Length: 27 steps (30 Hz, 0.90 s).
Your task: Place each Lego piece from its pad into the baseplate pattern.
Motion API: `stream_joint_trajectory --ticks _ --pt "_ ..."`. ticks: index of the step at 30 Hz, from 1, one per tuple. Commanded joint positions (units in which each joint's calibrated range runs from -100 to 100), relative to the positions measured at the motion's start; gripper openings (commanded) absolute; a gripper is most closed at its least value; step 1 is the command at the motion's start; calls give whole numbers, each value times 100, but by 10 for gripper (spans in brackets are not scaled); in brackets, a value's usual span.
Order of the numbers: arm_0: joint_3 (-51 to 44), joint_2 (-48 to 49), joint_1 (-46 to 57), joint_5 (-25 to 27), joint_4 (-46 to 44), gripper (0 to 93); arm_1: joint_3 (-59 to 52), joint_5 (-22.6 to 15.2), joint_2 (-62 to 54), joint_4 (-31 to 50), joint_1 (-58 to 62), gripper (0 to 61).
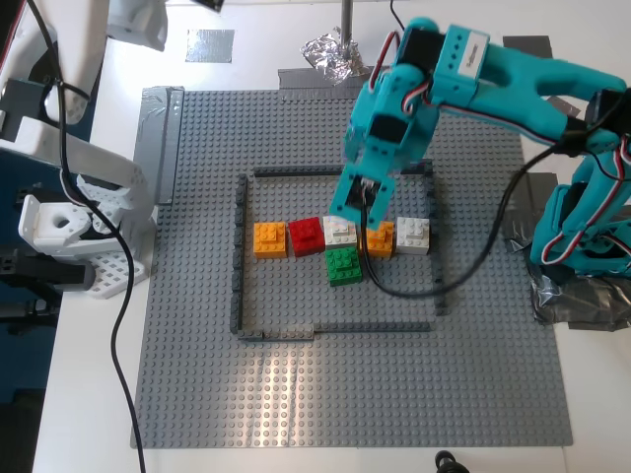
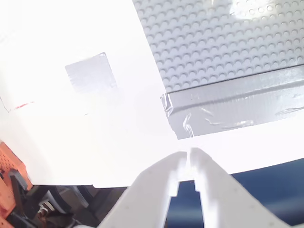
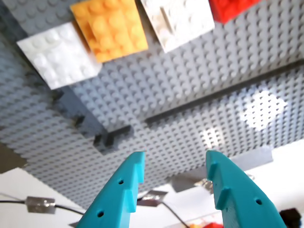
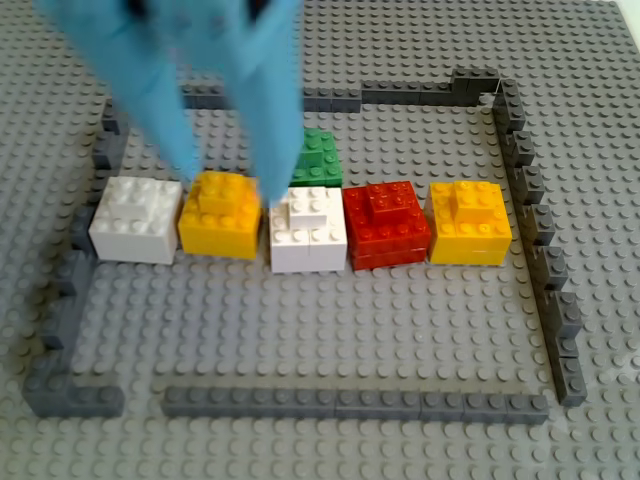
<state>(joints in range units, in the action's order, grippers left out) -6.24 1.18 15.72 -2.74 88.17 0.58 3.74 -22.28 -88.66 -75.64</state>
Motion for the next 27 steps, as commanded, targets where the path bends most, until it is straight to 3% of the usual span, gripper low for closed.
stream_joint_trajectory --ticks 1,14,27 --pt "6 371 521 3 -13 151 515 14 -4 45 -420 2" --pt "-66 371 2610 3 -13 151 1888 -73 1455 -77 -1123 2" --pt "-364 337 4300 96 -79 151 2872 -225 2443 -337 -898 2"
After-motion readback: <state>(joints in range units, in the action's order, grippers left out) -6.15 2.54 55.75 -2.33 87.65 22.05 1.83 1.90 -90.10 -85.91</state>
